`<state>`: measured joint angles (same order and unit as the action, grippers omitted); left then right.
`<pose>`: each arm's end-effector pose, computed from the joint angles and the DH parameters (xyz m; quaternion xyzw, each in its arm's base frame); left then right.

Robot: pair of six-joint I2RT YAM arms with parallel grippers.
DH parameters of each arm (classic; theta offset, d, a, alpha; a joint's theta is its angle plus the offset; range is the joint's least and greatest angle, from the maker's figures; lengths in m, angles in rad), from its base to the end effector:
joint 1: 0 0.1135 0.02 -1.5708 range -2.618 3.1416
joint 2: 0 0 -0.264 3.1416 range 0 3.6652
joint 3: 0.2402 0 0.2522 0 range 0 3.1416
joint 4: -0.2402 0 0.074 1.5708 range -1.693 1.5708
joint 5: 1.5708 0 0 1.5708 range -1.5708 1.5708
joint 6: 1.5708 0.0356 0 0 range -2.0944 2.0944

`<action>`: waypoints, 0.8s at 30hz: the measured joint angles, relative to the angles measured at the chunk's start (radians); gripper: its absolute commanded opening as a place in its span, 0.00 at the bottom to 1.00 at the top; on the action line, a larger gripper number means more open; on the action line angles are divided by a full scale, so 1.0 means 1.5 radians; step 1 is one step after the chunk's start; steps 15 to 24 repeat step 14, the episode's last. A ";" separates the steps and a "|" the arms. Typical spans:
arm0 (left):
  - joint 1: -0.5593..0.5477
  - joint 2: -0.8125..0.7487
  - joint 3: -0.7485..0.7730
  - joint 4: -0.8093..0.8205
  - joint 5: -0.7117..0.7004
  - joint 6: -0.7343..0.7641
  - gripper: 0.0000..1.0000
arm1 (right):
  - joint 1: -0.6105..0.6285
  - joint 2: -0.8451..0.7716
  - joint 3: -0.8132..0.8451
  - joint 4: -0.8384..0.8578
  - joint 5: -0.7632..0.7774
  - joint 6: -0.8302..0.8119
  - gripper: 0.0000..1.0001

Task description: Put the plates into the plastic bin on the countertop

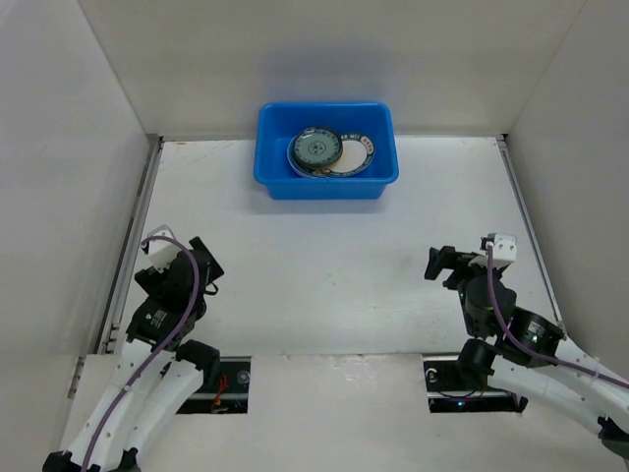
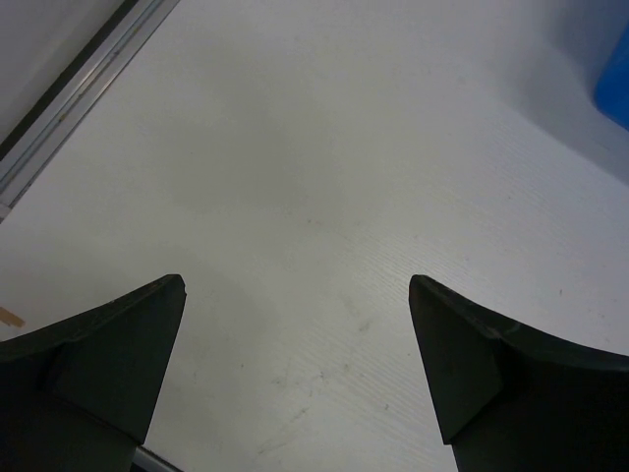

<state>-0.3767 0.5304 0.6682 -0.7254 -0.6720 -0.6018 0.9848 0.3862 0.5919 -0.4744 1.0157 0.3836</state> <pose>0.1118 -0.0204 0.2837 -0.2481 0.8095 0.0471 0.5300 0.0763 0.0603 0.2971 0.0757 0.7512 0.0349 0.6548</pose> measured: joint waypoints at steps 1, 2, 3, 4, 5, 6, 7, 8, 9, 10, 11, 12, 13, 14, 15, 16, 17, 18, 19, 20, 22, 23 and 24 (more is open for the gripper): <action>-0.003 -0.002 0.000 -0.001 -0.006 -0.001 1.00 | -0.006 -0.003 -0.008 0.007 -0.002 -0.006 1.00; -0.007 -0.005 0.000 -0.003 -0.012 -0.002 1.00 | -0.008 -0.006 -0.014 0.010 -0.003 -0.010 1.00; -0.009 -0.009 0.000 -0.005 -0.019 -0.004 1.00 | -0.007 -0.011 -0.020 0.015 -0.005 -0.015 1.00; -0.011 -0.013 0.000 -0.007 -0.026 -0.005 1.00 | -0.008 -0.015 -0.023 0.020 -0.007 -0.019 1.00; -0.012 -0.016 0.000 -0.009 -0.031 -0.006 1.00 | -0.010 -0.018 -0.025 0.023 -0.008 -0.022 1.00; -0.015 -0.019 0.000 -0.010 -0.036 -0.007 1.00 | -0.011 -0.018 -0.025 0.027 -0.008 -0.024 1.00; -0.017 -0.019 0.000 -0.012 -0.039 -0.008 1.00 | -0.011 -0.018 -0.025 0.031 -0.009 -0.027 1.00; -0.019 -0.020 0.000 -0.014 -0.043 -0.009 1.00 | -0.012 -0.017 -0.025 0.034 -0.010 -0.028 1.00; -0.020 -0.019 0.000 -0.015 -0.045 -0.009 1.00 | -0.012 -0.017 -0.025 0.038 -0.012 -0.030 1.00; -0.022 -0.019 0.000 -0.016 -0.047 -0.010 1.00 | -0.012 -0.016 -0.025 0.042 -0.013 -0.032 1.00; -0.024 -0.019 0.001 -0.018 -0.047 -0.011 1.00 | -0.012 -0.015 -0.025 0.045 -0.014 -0.032 1.00; -0.025 -0.017 0.003 -0.020 -0.047 -0.011 1.00 | -0.012 -0.013 -0.025 0.048 -0.014 -0.032 1.00; -0.026 -0.012 0.008 -0.024 -0.047 -0.011 1.00 | -0.012 -0.010 -0.025 0.051 -0.016 -0.032 1.00; -0.027 -0.005 0.015 -0.028 -0.048 -0.011 1.00 | -0.012 -0.007 -0.025 0.054 -0.017 -0.032 1.00; -0.027 -0.005 0.015 -0.028 -0.048 -0.011 1.00 | -0.012 -0.007 -0.025 0.054 -0.017 -0.032 1.00; -0.027 -0.005 0.015 -0.028 -0.048 -0.011 1.00 | -0.012 -0.007 -0.025 0.054 -0.017 -0.032 1.00; -0.027 -0.005 0.015 -0.028 -0.048 -0.011 1.00 | -0.012 -0.007 -0.025 0.054 -0.017 -0.032 1.00; -0.027 -0.005 0.015 -0.028 -0.048 -0.011 1.00 | -0.012 -0.007 -0.025 0.054 -0.017 -0.032 1.00; -0.027 -0.005 0.015 -0.028 -0.048 -0.011 1.00 | -0.012 -0.007 -0.025 0.054 -0.017 -0.032 1.00; -0.027 -0.005 0.015 -0.028 -0.048 -0.011 1.00 | -0.012 -0.007 -0.025 0.054 -0.017 -0.032 1.00; -0.027 -0.005 0.015 -0.028 -0.048 -0.011 1.00 | -0.012 -0.007 -0.025 0.054 -0.017 -0.032 1.00; -0.027 -0.005 0.015 -0.028 -0.048 -0.011 1.00 | -0.012 -0.007 -0.025 0.054 -0.017 -0.032 1.00; -0.027 -0.005 0.015 -0.028 -0.048 -0.011 1.00 | -0.012 -0.007 -0.025 0.054 -0.017 -0.032 1.00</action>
